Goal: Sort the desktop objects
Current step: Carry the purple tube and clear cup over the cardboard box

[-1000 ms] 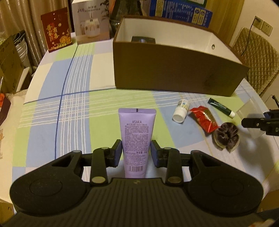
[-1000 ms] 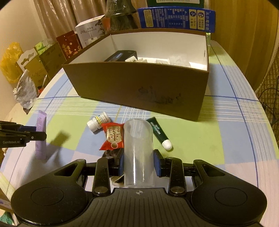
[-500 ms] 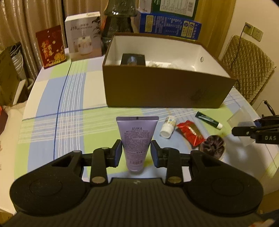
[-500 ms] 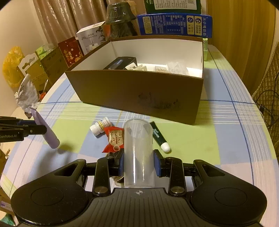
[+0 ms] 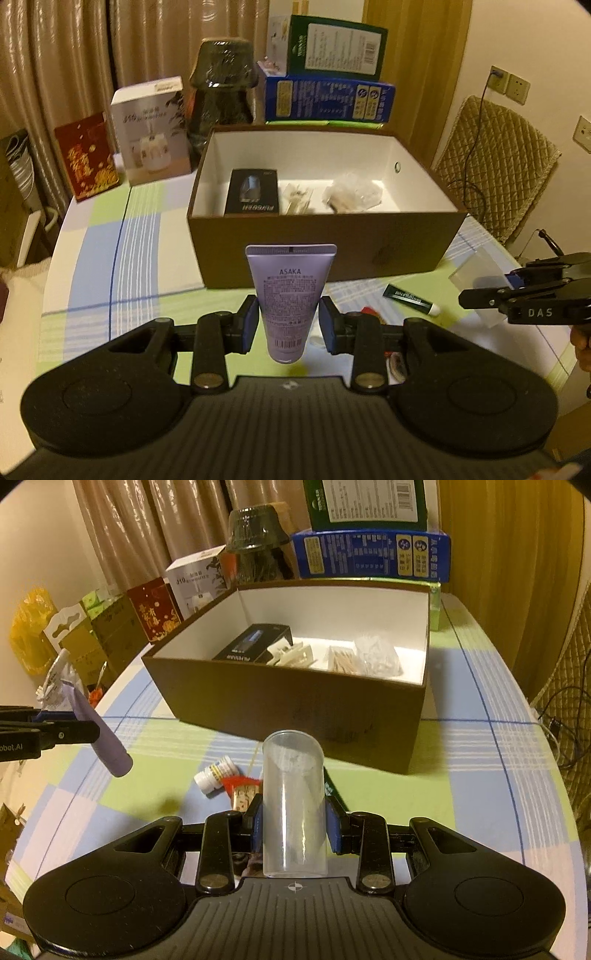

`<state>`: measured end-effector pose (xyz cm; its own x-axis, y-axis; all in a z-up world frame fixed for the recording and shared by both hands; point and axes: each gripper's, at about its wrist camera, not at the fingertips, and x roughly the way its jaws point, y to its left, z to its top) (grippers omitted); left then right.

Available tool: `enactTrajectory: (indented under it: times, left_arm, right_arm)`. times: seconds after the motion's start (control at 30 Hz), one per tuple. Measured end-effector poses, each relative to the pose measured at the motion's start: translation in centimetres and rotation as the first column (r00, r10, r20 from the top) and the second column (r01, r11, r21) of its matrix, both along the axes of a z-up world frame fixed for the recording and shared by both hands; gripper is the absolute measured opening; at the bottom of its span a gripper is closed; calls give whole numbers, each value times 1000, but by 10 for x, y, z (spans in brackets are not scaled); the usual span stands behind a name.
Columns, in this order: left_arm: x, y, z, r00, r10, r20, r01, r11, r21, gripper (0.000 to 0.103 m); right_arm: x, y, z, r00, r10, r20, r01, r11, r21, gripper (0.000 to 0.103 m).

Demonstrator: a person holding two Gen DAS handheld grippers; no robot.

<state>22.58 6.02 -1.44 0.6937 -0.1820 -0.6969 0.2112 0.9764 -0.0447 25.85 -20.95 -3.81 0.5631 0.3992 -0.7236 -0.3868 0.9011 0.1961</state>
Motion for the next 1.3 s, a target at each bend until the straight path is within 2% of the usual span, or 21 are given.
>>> enactTrajectory:
  times: [0.17, 0.43, 0.77, 0.93, 1.3]
  left_arm:
    - [13, -8, 14, 999, -29, 35, 29, 1000, -3, 30]
    - [44, -24, 35, 993, -78, 85, 80, 996, -25, 30]
    - [92, -44, 55, 984, -126, 128, 135, 989, -63, 30]
    - [119, -53, 49, 984, -136, 111, 143, 988, -61, 30]
    - [170, -67, 4, 989, -150, -15, 149, 987, -57, 30]
  right_arm:
    - [13, -3, 10, 1000, -1, 19, 1, 1000, 11, 31]
    - [40, 0, 40, 995, 12, 95, -15, 999, 31, 31]
    - [90, 6, 65, 987, 6, 161, -13, 999, 42, 31]
    - [115, 9, 64, 986, -6, 164, 1, 1000, 30, 31]
    - [155, 17, 30, 994, -15, 106, 15, 1000, -2, 31]
